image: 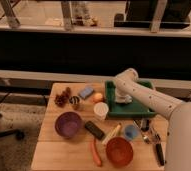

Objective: Wipe tray with towel

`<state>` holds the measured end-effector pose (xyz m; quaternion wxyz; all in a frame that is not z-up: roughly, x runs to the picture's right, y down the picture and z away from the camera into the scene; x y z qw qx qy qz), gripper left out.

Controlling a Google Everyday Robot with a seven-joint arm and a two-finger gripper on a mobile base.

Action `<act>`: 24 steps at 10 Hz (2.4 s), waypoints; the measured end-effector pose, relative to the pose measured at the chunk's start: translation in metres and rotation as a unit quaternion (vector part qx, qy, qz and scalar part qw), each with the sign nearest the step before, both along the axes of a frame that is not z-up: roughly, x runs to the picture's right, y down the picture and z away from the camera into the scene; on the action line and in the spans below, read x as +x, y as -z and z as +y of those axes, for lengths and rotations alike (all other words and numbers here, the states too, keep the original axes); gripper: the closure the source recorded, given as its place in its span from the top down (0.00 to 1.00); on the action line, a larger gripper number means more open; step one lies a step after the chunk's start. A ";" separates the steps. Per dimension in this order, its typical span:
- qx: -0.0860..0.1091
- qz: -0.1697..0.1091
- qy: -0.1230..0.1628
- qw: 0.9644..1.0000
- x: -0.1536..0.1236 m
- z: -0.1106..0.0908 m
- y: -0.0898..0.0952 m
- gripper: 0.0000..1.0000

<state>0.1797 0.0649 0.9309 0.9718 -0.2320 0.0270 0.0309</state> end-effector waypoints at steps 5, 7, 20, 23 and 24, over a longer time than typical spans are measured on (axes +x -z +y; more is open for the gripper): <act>0.007 0.029 0.008 1.000 0.035 -0.010 0.010 0.00; 0.002 0.035 0.015 0.999 0.041 -0.006 0.015 0.00; -0.037 -0.016 0.049 0.998 -0.010 0.046 0.040 0.00; -0.033 -0.030 0.041 0.998 -0.024 0.044 0.036 0.00; -0.032 -0.032 0.040 0.998 -0.027 0.043 0.035 0.00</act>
